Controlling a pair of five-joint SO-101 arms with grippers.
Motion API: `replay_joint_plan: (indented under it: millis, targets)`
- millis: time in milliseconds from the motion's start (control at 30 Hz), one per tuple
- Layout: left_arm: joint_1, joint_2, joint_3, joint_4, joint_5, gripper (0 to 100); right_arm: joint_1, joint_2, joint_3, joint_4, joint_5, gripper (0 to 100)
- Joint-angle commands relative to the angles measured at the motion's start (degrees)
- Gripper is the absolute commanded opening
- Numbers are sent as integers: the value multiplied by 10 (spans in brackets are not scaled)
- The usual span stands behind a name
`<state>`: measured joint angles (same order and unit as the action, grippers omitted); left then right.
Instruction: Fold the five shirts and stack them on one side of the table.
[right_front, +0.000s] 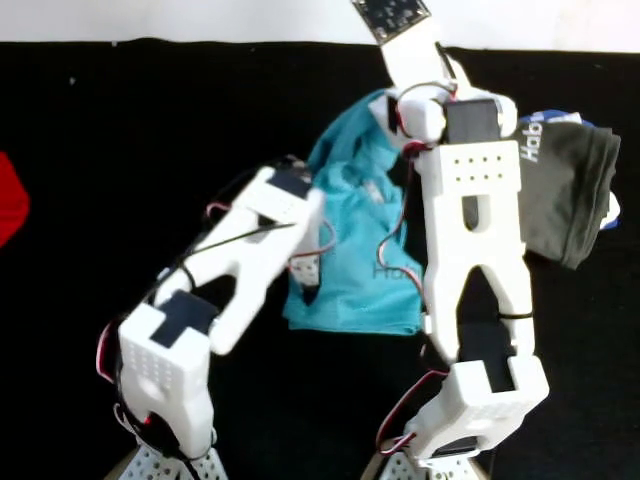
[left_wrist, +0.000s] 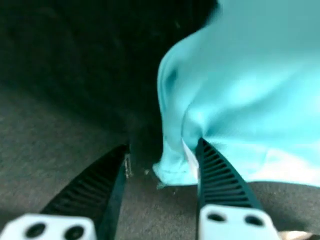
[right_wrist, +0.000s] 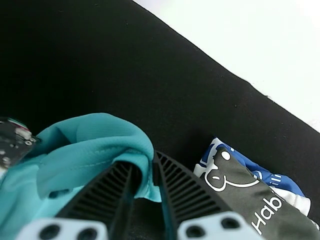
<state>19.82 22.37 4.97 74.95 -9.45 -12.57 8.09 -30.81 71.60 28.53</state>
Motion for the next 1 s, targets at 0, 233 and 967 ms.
replay_joint_plan:
  millis: [0, 233, 967]
  targets:
    - [7, 2, -20, -5, 0, 161, 6, -3, -29, -12, -4, 5]
    - [6, -25, -19, -1, 1, 7, 6, -3, -29, -12, -4, 5]
    - [-176, -435, -96, 155, -140, 8, 18, -169, -42, -14, -7, 5]
